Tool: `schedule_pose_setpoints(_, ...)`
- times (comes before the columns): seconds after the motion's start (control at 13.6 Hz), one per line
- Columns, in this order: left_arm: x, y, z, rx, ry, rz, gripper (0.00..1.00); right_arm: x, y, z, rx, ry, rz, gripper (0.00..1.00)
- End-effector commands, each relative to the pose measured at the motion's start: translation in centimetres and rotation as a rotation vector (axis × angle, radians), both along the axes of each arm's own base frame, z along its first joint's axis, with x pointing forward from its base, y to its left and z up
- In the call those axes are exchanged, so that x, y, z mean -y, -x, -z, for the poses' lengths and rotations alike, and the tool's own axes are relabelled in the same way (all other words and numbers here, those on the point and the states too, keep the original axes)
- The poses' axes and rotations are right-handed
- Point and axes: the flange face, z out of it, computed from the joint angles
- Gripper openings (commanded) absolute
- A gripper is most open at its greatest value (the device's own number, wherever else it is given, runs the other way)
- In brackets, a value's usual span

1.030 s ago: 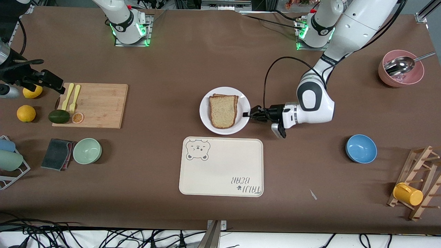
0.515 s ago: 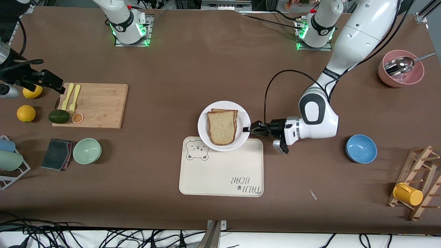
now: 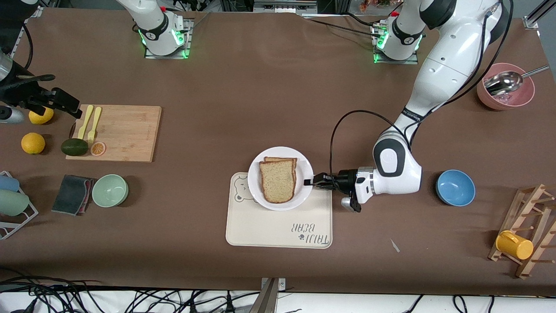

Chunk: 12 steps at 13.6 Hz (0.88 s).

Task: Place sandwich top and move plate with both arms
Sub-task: 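Slide the plate with the left gripper onto the cream bear tray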

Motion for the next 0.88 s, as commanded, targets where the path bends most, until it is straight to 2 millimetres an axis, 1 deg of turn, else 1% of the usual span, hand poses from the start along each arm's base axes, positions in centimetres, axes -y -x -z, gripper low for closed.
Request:
schedule_pose_setpoints(0.0,1.5,-2.0,-0.2,-0.007,-0.008,0.000,0.00,-0.1,-0.1,-0.5,-0.006,-0.016,0.010,1.00)
schedule_pose_setpoints(0.29,2.7,-3.6,0.5,-0.003,-0.027,-0.022,0.00,-0.1,-0.1,-0.5,-0.004,-0.015,0.010,1.00)
schedule_pose_setpoints(0.52,2.4,-4.0,0.7,0.000,-0.068,-0.035,0.00,-0.1,-0.1,-0.5,-0.004,-0.015,0.010,1.00)
schedule_pose_setpoints(0.66,2.2,-4.1,1.7,-0.011,-0.068,-0.046,0.00,-0.1,-0.1,-0.5,-0.006,-0.016,0.010,1.00)
schedule_pose_setpoints(0.74,2.1,-4.8,2.0,-0.013,-0.060,-0.062,0.00,-0.1,-0.1,-0.5,-0.006,-0.015,0.010,1.00)
schedule_pose_setpoints(0.81,2.3,-5.1,2.0,-0.013,-0.057,-0.067,0.00,-0.1,-0.1,-0.5,-0.004,-0.015,0.010,1.00)
